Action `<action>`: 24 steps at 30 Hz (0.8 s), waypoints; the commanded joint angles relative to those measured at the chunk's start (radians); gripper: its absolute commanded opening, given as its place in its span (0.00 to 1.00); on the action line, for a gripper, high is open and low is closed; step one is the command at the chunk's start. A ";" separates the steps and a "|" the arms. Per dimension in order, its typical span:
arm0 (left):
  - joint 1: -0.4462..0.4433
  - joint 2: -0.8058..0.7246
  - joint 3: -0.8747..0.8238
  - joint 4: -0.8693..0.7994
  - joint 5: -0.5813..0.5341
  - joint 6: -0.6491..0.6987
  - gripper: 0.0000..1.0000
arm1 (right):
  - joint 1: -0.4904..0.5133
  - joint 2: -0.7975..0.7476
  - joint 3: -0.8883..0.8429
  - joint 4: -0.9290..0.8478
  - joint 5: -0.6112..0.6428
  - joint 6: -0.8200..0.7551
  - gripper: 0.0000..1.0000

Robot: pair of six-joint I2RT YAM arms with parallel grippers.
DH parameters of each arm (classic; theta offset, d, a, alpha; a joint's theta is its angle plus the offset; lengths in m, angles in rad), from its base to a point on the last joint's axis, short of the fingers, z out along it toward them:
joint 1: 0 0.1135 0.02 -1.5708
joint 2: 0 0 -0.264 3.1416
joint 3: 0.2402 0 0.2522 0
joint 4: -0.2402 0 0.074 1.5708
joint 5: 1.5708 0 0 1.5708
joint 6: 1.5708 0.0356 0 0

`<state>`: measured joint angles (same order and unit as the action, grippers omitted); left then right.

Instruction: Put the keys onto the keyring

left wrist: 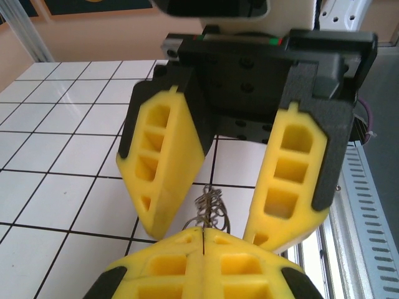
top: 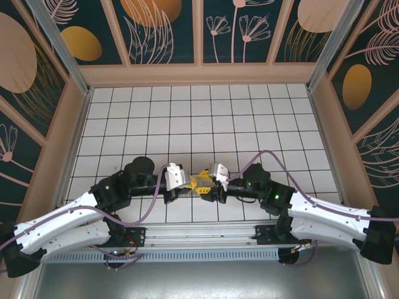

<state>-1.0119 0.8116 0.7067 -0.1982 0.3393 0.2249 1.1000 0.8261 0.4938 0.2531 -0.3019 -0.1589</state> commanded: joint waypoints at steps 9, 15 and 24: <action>0.000 -0.014 0.020 0.037 0.014 0.029 0.00 | -0.007 -0.119 0.006 -0.079 0.180 -0.009 0.43; 0.001 -0.021 0.025 0.037 0.028 0.027 0.00 | -0.025 -0.075 0.017 -0.112 0.221 -0.007 0.42; 0.000 -0.017 0.033 0.031 0.046 0.027 0.00 | -0.030 -0.040 0.005 -0.081 0.141 -0.008 0.43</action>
<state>-1.0119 0.8051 0.7071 -0.1982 0.3595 0.2356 1.0756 0.7788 0.4938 0.1490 -0.1284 -0.1589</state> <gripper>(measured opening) 0.046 0.427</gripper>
